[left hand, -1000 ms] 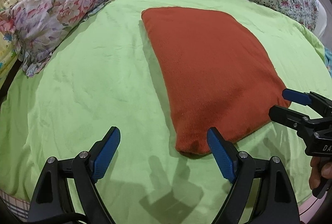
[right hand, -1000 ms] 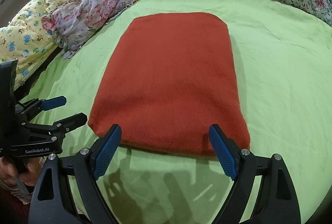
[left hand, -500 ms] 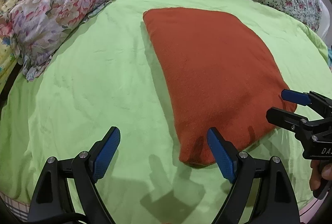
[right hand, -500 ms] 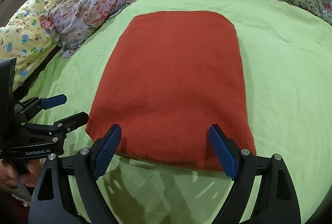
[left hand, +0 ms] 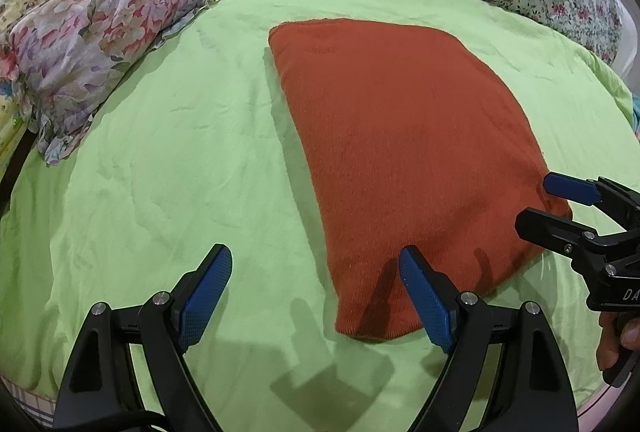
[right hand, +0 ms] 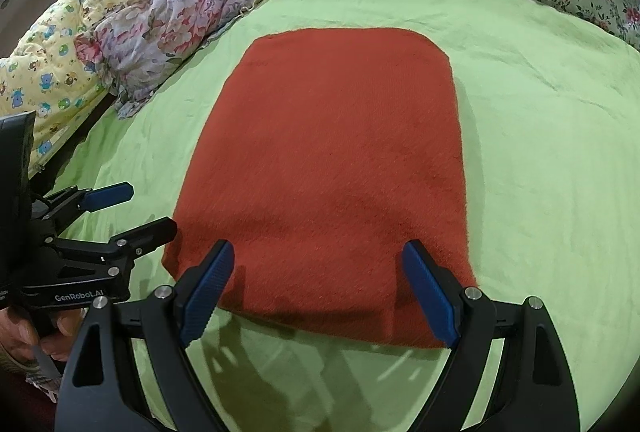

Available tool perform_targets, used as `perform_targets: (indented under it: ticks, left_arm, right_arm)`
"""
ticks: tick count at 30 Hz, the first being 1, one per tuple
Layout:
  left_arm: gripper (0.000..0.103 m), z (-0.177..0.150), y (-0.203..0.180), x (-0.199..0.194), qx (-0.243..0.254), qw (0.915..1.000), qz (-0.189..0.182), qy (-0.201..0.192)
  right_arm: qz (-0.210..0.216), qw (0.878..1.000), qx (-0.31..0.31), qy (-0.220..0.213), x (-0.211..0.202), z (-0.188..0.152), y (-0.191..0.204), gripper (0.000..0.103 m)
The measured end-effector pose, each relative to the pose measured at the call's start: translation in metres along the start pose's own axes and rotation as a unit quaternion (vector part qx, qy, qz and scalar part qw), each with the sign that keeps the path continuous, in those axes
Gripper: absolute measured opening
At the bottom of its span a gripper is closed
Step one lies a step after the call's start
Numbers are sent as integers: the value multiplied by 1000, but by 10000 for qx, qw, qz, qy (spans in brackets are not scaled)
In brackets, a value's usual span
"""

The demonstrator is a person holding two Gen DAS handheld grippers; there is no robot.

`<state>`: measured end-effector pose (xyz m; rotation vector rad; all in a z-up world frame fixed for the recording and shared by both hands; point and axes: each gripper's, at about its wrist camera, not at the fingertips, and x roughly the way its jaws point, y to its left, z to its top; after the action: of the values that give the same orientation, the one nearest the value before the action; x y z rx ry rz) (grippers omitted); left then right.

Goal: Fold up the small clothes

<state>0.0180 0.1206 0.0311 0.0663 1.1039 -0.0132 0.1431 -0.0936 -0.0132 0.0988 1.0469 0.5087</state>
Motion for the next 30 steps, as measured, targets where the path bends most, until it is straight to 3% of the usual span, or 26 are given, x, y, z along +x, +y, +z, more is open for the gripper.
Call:
perform_targets:
  ticks: [30]
  left_arm:
    - [86, 5, 3, 11, 99, 9999, -83, 97]
  right_arm:
    - [-14, 10000, 67, 23, 4, 3, -2, 86]
